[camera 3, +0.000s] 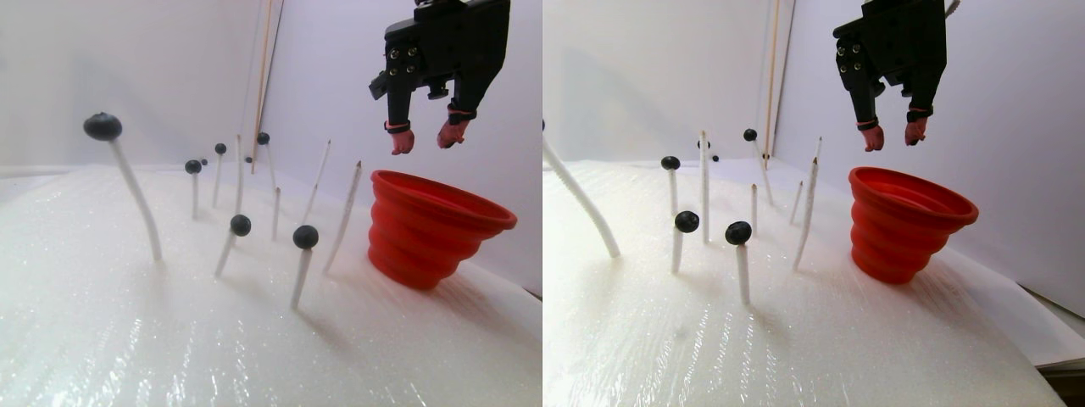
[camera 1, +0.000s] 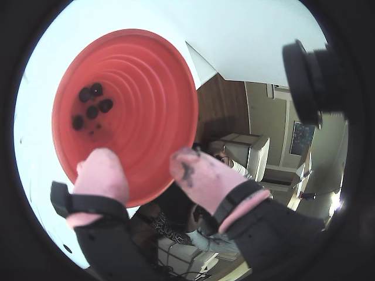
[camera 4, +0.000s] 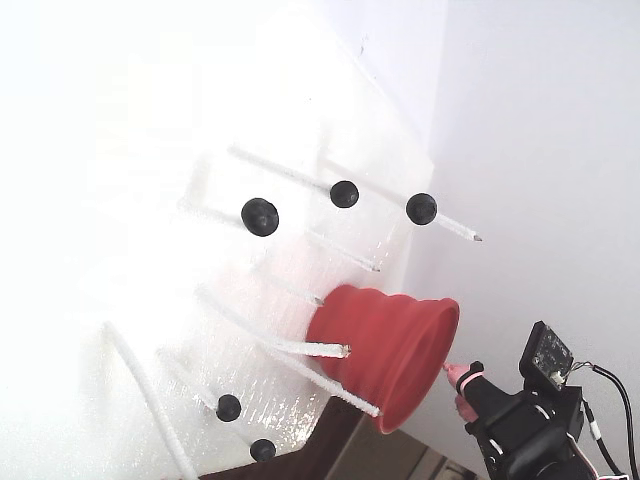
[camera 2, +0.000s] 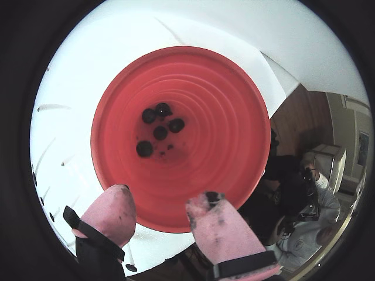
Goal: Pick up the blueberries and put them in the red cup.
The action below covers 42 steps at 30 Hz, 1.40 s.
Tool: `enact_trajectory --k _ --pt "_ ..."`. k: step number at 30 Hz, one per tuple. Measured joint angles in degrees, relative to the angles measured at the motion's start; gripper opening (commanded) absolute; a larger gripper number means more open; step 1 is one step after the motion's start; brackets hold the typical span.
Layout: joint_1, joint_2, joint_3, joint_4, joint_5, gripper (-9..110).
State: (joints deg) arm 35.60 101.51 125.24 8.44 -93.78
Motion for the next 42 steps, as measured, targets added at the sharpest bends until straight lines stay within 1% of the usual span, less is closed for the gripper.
enact_trajectory --k 15,42 --pt "-0.4 1.4 0.7 0.6 -0.7 15" --pt "-12.2 12.8 9.3 5.0 0.2 14"
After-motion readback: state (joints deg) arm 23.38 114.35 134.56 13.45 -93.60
